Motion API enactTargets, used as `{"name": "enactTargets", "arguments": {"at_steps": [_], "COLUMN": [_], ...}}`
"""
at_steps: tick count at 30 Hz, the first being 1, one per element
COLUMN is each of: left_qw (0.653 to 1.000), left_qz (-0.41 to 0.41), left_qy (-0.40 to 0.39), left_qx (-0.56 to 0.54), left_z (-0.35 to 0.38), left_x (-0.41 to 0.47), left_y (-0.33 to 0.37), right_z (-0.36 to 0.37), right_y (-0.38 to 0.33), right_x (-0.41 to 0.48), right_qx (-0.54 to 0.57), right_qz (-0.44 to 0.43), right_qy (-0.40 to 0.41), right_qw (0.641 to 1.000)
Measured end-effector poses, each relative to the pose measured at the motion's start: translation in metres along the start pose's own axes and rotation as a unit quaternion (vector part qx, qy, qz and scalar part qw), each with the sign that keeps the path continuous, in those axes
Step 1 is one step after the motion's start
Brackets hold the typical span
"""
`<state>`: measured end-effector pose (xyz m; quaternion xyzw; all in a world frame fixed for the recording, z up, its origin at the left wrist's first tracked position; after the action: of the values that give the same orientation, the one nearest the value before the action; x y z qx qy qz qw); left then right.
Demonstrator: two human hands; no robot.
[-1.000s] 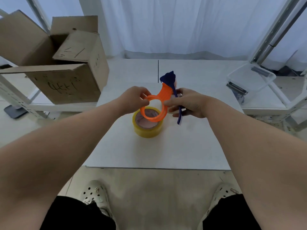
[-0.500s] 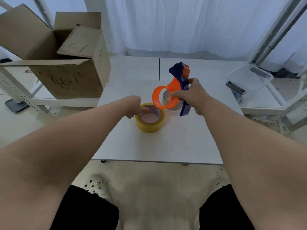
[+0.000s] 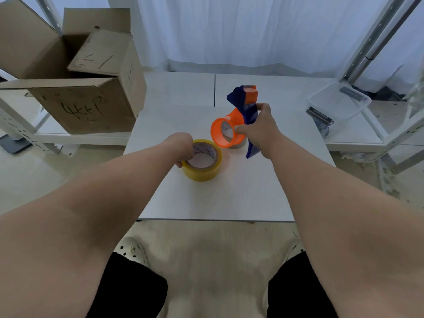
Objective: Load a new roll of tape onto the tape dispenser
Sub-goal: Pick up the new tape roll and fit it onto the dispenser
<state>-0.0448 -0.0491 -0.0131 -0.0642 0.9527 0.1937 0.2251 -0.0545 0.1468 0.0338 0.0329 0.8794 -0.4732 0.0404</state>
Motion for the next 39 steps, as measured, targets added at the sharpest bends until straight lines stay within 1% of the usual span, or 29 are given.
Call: {"name": "enactTargets", "arguments": {"at_steps": [1,3,6,9,12,15,18,20,22,24,26,28,31,33,36,39], "left_qw": [1.000,0.994,0.974,0.959,0.949,0.935,0.911,0.896,0.888,0.887,0.883,0.875,0.874,0.877,0.878,0.880], "left_qz": [0.018,0.071,0.138,0.168,0.180,0.181,0.216,0.234,0.245,0.254,0.272,0.300,0.312,0.310,0.328,0.322], "left_qy": [0.019,0.082,0.177,0.222,0.261,0.276,0.264,0.238,0.218,0.230,0.275,0.304,0.316,0.319,0.320,0.330], "left_qx": [0.006,0.017,0.041,0.046,-0.011,-0.130,-0.233,-0.292,-0.323,-0.310,-0.267,-0.227,-0.197,-0.182,-0.137,-0.118], "left_z": [-0.003,-0.012,-0.028,-0.043,-0.058,-0.067,-0.071,-0.072,-0.073,-0.077,-0.086,-0.093,-0.097,-0.098,-0.094,-0.093], "left_x": [-0.002,-0.006,-0.019,-0.032,-0.045,-0.052,-0.060,-0.064,-0.065,-0.064,-0.066,-0.068,-0.068,-0.068,-0.072,-0.074], "left_y": [0.004,0.014,0.026,0.026,0.026,0.024,0.032,0.037,0.039,0.037,0.036,0.038,0.041,0.041,0.047,0.049], "right_z": [0.000,-0.001,-0.012,-0.024,-0.030,-0.031,-0.030,-0.029,-0.030,-0.031,-0.032,-0.033,-0.034,-0.034,-0.032,-0.029], "right_y": [-0.001,-0.004,-0.011,-0.012,-0.012,-0.016,-0.025,-0.030,-0.034,-0.037,-0.039,-0.043,-0.043,-0.042,-0.040,-0.038], "right_x": [0.000,0.000,0.001,-0.002,-0.007,-0.013,-0.020,-0.024,-0.027,-0.027,-0.026,-0.024,-0.022,-0.020,-0.018,-0.016], "right_qx": [-0.002,-0.002,0.025,0.025,0.054,0.061,0.058,0.095,0.140,0.166,0.175,0.162,0.142,0.137,0.115,0.097], "right_qz": [-0.002,-0.007,-0.014,-0.021,-0.006,-0.006,-0.026,-0.033,-0.034,-0.031,-0.033,-0.046,-0.055,-0.053,-0.055,-0.058], "right_qy": [0.000,0.005,0.039,0.077,0.091,0.094,0.103,0.101,0.094,0.090,0.083,0.078,0.067,0.046,0.022,0.018], "right_qw": [1.000,1.000,0.999,0.996,0.994,0.994,0.993,0.990,0.985,0.982,0.981,0.983,0.986,0.988,0.992,0.993]}}
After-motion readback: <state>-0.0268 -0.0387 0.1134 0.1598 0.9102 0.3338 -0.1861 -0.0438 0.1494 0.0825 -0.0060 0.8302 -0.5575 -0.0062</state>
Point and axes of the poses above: each hand's wrist, its own x-axis towards the middle knuckle, its own z-axis out of the palm, y = z × x, the point moved 6 cm from there along x, towards the middle knuckle, and after that the axes turned 13 degrees about -x, right-handed, at the moved point
